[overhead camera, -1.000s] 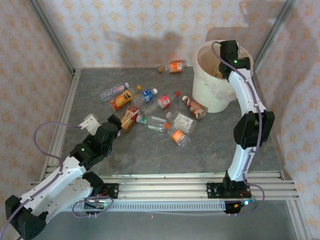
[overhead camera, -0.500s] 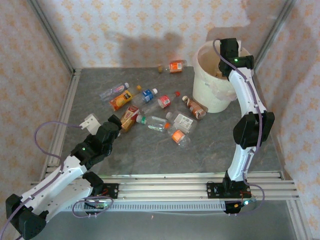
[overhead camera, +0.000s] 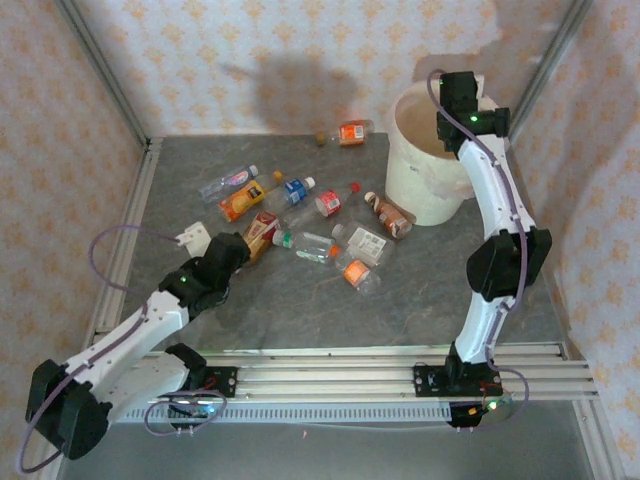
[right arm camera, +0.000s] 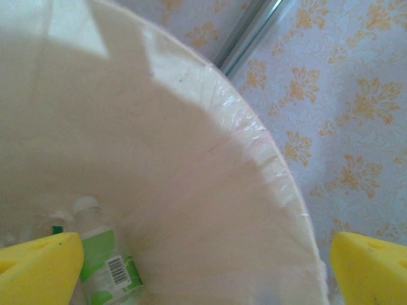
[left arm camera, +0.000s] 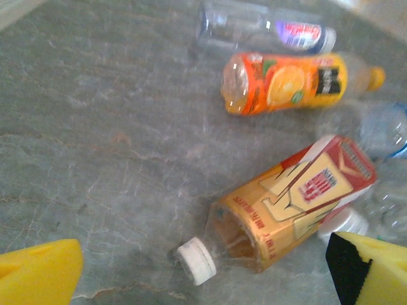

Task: Put the plastic bottles in the bin

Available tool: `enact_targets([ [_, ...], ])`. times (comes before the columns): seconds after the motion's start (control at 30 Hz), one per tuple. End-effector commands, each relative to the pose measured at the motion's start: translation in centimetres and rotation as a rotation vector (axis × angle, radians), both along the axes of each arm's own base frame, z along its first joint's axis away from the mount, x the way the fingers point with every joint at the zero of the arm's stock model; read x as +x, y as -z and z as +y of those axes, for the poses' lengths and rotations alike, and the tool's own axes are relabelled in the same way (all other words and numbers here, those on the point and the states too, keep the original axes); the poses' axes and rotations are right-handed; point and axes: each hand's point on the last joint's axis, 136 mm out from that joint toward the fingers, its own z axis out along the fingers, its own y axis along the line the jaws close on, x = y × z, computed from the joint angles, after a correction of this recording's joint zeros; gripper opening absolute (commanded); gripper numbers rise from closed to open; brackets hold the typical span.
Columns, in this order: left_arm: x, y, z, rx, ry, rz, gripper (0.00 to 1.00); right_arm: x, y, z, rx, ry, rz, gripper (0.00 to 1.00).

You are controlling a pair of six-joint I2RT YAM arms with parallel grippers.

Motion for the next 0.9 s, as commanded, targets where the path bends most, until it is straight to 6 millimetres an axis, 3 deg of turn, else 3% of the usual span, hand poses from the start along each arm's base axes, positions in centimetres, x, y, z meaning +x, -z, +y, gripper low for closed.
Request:
enact_targets([
  [0.0,1.6,-0.5,-2.1,0.019,0.183,0.081,1.00,-3.0,-5.6,1.4,0.124,-0.051,-0.164,0.99],
  [0.17,2.6,-0.4,-3.1,0.116,0.307,0.198,1.00,-5.6,-7.3,7.0,0.327,-0.296,-0.244,0.99],
  [0.3,3.3,0.4,-5.3,0.110,0.463,0.261,1.00,-9.5,-8.6,11.3,0.545,-0.462,-0.306,0.99],
  [0.4,3.2,1.6,-6.0,0.118,0.522,0.353,1.00,-12.2,-8.5,14.3,0.733,-0.584,-0.332,0.99],
  [0.57,3.2,3.2,-7.0,0.135,0.621,0.454,1.00,-15.0,-6.6,14.7,0.842,-0.585,-0.343,0.99],
  [0.7,3.9,4.1,-7.6,0.167,0.680,0.487,1.00,-15.7,-4.7,14.3,0.853,-0.543,-0.295,0.99],
  [0.87,5.2,5.1,-7.0,0.240,0.666,0.493,1.00,-15.9,-4.5,14.5,0.853,-0.550,-0.267,0.99],
])
